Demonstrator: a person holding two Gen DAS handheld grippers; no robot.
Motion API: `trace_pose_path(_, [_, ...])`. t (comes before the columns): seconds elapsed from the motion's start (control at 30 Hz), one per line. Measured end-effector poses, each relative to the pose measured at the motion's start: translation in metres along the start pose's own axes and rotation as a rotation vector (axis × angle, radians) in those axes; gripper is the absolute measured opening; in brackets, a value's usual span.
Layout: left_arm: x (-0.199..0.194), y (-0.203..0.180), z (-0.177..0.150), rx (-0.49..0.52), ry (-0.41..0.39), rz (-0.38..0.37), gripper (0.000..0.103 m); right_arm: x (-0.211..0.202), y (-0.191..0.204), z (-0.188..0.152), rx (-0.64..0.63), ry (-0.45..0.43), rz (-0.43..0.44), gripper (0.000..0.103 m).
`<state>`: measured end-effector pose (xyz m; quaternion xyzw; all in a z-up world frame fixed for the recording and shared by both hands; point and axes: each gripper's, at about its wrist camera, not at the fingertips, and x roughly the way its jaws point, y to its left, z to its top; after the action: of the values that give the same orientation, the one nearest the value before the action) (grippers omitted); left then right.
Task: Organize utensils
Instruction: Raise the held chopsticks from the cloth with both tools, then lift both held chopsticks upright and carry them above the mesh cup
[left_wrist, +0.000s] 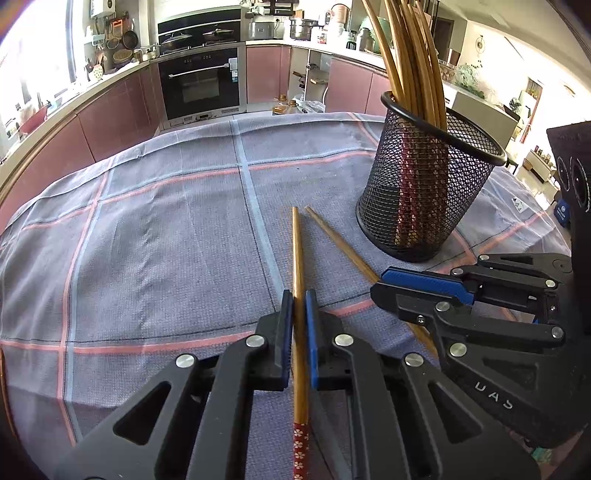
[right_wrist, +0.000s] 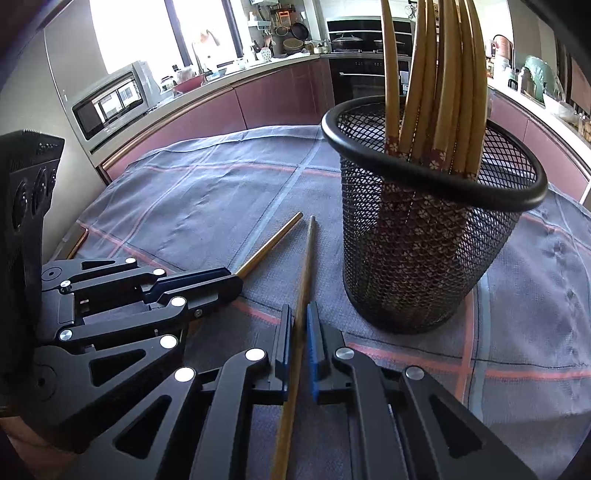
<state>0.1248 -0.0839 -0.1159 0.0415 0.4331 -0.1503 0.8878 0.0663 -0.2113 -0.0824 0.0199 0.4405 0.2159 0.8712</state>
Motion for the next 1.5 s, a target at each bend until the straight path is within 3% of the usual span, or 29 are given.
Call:
trace_pose_path(1.0, [-0.074,0.001,-0.007,-0.040,-0.120,-0.124,0.008,-0.073,0.001,-0.007,0.030,-0.162,0.157,0.006])
trace_pose_path(1.5, [-0.093,-0.001,-0.006,-0.052,-0.147,-0.189,0.008,-0.093,-0.004,-0.005,0.050,-0.222,0.177,0.006])
